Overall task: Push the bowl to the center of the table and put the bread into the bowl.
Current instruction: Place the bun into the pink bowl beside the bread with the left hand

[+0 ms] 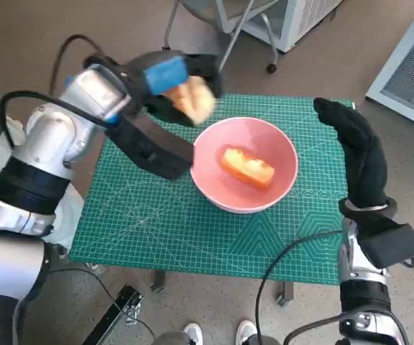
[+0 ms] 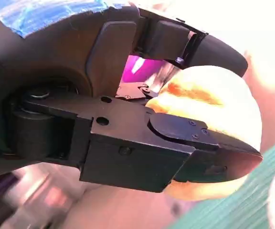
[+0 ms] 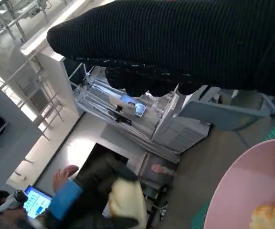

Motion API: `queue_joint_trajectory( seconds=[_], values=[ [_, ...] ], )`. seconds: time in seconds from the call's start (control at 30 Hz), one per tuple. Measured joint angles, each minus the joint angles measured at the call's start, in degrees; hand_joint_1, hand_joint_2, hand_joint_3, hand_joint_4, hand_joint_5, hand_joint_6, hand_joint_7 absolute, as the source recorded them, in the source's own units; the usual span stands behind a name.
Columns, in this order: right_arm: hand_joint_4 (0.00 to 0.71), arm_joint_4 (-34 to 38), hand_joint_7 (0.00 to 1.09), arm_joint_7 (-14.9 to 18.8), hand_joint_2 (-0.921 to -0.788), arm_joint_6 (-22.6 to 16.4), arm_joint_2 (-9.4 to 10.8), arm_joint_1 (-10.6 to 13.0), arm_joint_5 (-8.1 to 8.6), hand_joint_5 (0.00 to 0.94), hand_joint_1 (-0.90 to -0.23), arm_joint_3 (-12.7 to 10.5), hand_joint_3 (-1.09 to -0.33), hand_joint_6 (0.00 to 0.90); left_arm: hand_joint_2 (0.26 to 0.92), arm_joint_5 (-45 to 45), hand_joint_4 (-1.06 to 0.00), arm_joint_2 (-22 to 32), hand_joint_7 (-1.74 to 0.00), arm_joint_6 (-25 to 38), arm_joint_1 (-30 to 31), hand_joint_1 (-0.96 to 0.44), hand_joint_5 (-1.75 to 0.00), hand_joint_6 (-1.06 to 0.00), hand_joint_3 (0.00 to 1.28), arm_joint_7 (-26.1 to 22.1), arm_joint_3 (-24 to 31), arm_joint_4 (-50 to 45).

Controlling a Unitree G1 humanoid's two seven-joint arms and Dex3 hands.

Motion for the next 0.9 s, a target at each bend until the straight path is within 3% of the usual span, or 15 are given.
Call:
queue_joint_trajectory(
  seconds=[0.27,0.43,0.53,0.57,0.6,0.63,0.67,0.73,0.77,0.9],
  values=[
    [0.288,-0.34,0.83,0.0,-0.921,0.08,-0.2,0.08,-0.25,0.075,-0.559,-0.04,-0.746,-0.001,0.921,2.33,-0.63,-3.77,-1.23,-4.62,1.27,0.0,-1.11,-0.66,0.08,6.47,-3.15,2.46],
    [0.288,-0.76,0.83,0.1,-0.921,0.33,-0.39,0.14,0.07,0.072,-0.564,-0.16,-0.741,-0.001,0.921,4.49,-0.57,-6.42,-1.06,-8.58,1.38,0.0,-1.36,-0.66,0.12,9.65,-6.46,6.91],
    [0.289,-0.79,0.83,0.32,-0.921,0.5,-0.68,0.2,0.62,0.071,-0.566,-0.4,-0.738,0.0,0.921,4.73,-0.52,-7.99,-1.05,-9.82,1.38,0.0,-1.47,-0.61,0.16,9.67,-7.65,9.98],
    [0.29,-0.81,0.83,0.38,-0.921,0.53,-0.74,0.24,0.8,0.071,-0.568,-0.55,-0.736,0.001,0.921,4.66,-0.49,-8.4,-0.82,-10.07,1.39,0.13,-1.47,-0.55,0.21,9.27,-7.82,10.83],
    [0.29,-0.84,0.83,0.41,-0.921,0.53,-0.79,0.27,0.91,0.07,-0.569,-0.66,-0.735,0.001,0.921,4.47,-0.48,-8.76,-0.71,-10.22,1.39,0.17,-1.48,-0.54,0.22,8.57,-7.86,11.64],
    [0.291,-0.89,0.82,0.44,-0.921,0.53,-0.86,0.31,0.97,0.07,-0.57,-0.73,-0.734,0.002,0.919,4.31,-0.44,-9.01,-0.51,-10.28,1.4,0.16,-1.08,-0.5,0.23,7.82,-7.88,12.22],
    [0.291,-0.96,0.82,0.45,-0.921,0.53,-0.92,0.38,1.04,0.069,-0.572,-0.8,-0.732,0.003,0.92,4.01,-0.46,-9.2,-0.36,-10.28,1.4,0.15,-0.72,-0.49,0.23,6.91,-7.87,12.64],
    [0.292,-1.1,0.82,0.44,-0.921,0.52,-0.99,0.5,1.18,0.068,-0.574,-0.94,-0.73,0.005,0.92,3.7,-0.42,-9.48,-0.21,-10.28,1.4,0.17,-0.37,-0.45,0.25,5.17,-7.85,13.34],
    [0.291,-1.14,0.82,0.43,-0.921,0.52,-1.0,0.52,1.18,0.067,-0.577,-1.0,-0.728,0.006,0.921,3.73,-0.36,-9.56,-0.14,-10.26,1.4,0.2,-0.23,-0.41,0.27,4.36,-7.91,13.62],
    [0.29,-1.18,0.81,0.24,-0.921,0.46,-1.02,0.6,1.07,0.062,-0.581,-1.19,-0.725,0.012,0.921,4.19,-0.21,-9.7,-0.03,-10.02,1.41,0.18,-0.05,-0.31,0.25,1.76,-8.62,13.81]
  ],
)
